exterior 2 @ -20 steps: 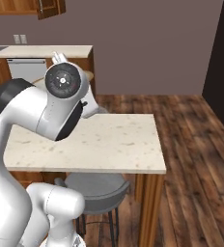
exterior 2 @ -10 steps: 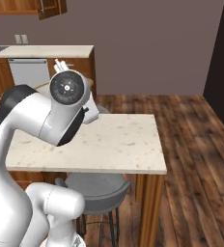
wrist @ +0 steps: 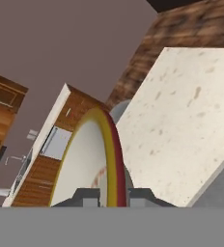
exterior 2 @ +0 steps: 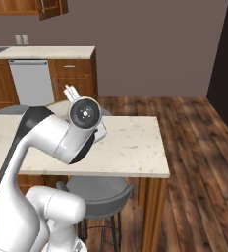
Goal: Pick up the bowls from the cabinet and place each bowl in front of a stool on the dining counter.
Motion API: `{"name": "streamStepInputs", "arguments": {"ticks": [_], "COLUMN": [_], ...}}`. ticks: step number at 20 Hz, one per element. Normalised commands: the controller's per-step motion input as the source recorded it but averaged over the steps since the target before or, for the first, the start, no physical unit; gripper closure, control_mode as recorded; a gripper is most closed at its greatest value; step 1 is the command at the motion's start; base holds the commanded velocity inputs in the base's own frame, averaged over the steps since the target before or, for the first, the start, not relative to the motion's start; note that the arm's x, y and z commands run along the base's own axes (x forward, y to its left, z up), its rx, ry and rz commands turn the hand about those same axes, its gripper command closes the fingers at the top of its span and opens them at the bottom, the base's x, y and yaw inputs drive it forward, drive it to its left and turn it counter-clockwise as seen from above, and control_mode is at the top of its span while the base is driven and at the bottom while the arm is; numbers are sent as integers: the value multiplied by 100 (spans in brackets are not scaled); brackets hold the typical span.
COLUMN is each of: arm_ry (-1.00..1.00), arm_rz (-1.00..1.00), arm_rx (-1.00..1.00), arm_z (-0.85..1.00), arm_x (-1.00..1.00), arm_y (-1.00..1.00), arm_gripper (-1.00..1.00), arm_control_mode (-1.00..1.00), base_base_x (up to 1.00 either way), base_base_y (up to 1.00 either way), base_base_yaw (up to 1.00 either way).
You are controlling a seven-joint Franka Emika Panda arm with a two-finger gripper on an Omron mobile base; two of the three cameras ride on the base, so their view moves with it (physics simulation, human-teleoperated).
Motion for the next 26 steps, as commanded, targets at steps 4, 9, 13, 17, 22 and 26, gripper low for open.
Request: {"name": "streamStepInputs", "arguments": {"ticks": [4, 9, 13, 17, 22, 26], "arm_ry": [19, 29, 21, 16, 3, -10], "arm_rz": [7, 0, 0, 0, 3, 2], "arm_rx": [0, 0, 0, 0, 0, 0], "arm_z": [-52, -60, -64, -62, -48, -24], "arm_x": [29, 32, 20, 17, 22, 14], "arm_y": [-4, -3, 0, 0, -10, -28], "arm_gripper": [100, 100, 100, 100, 100, 100], "arm_control_mode": [-100, -100, -100, -100, -100, -100], "base_base_x": [0, 0, 0, 0, 0, 0], "base_base_y": [0, 0, 0, 0, 0, 0], "base_base_yaw": [0, 0, 0, 0, 0, 0]}}
